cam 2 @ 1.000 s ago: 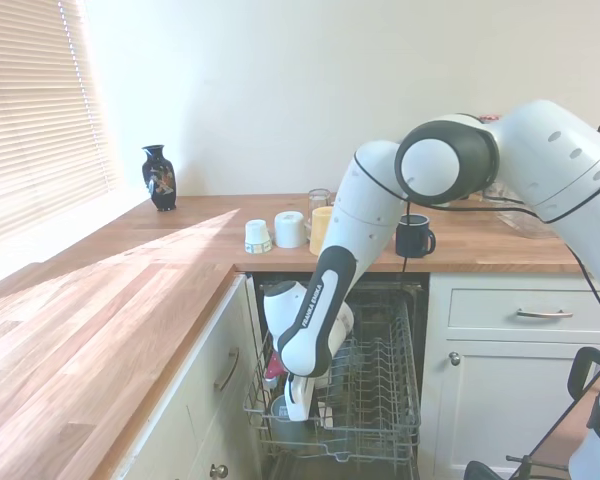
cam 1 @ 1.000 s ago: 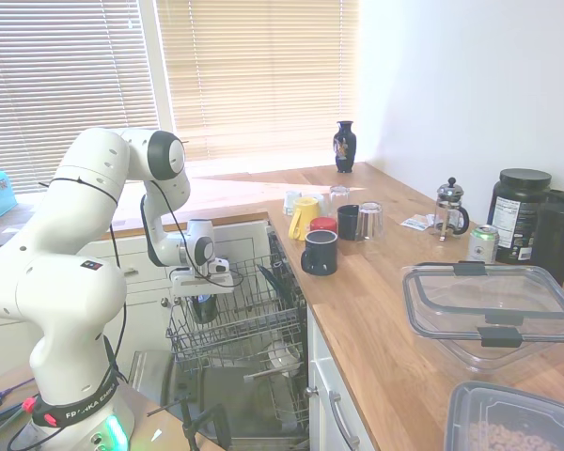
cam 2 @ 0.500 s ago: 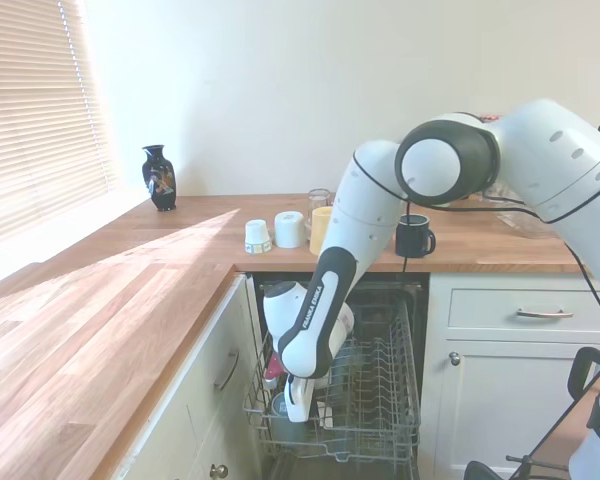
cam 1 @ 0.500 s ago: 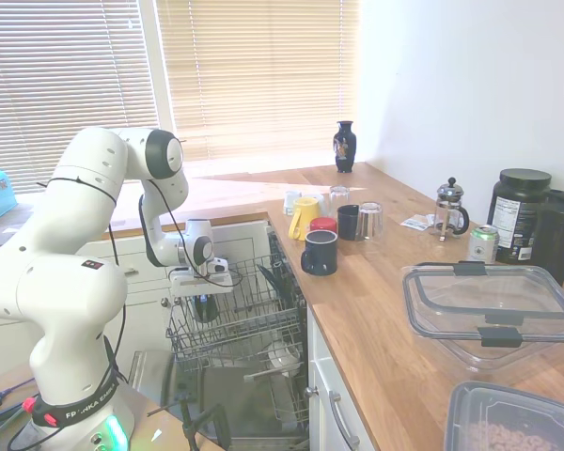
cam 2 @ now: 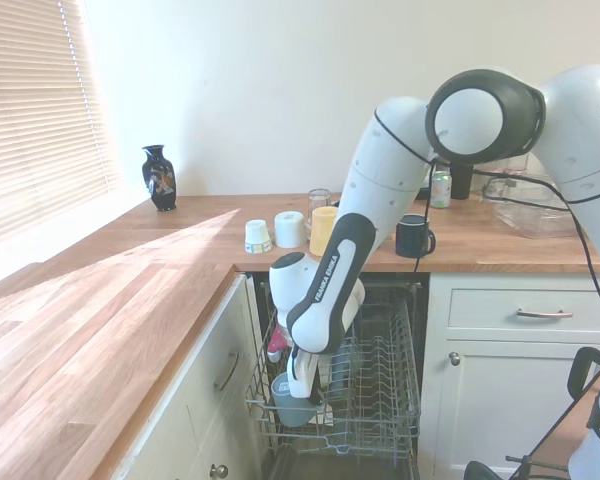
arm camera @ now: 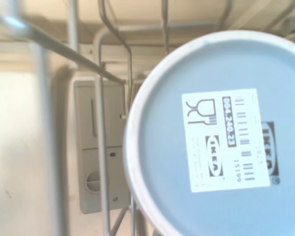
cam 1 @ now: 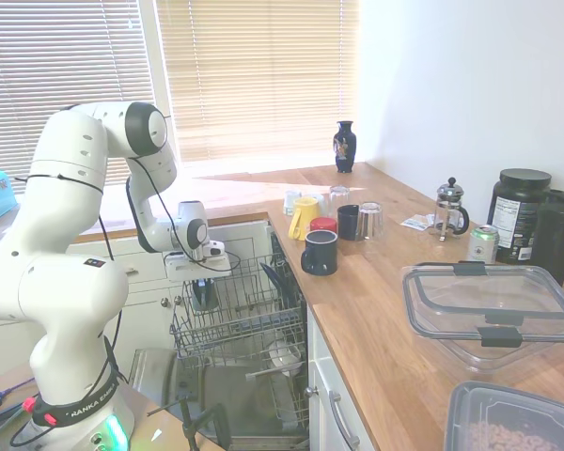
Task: Move a mug from dishwasher to table
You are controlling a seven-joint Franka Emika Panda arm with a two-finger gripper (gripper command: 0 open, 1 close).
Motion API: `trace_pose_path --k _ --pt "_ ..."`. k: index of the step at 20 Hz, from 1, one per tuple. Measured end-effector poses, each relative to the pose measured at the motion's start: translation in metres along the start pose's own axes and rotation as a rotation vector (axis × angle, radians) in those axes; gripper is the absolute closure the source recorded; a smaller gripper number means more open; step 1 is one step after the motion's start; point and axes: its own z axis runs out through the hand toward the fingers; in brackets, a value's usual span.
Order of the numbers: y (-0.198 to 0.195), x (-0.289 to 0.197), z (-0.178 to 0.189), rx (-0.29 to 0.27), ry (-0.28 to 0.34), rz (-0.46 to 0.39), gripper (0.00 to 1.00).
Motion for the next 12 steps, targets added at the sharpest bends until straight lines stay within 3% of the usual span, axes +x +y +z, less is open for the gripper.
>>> trace_pose_path --k 12 --pt "0.066 0.036 -0.147 0.066 0.128 0.217 1.0"
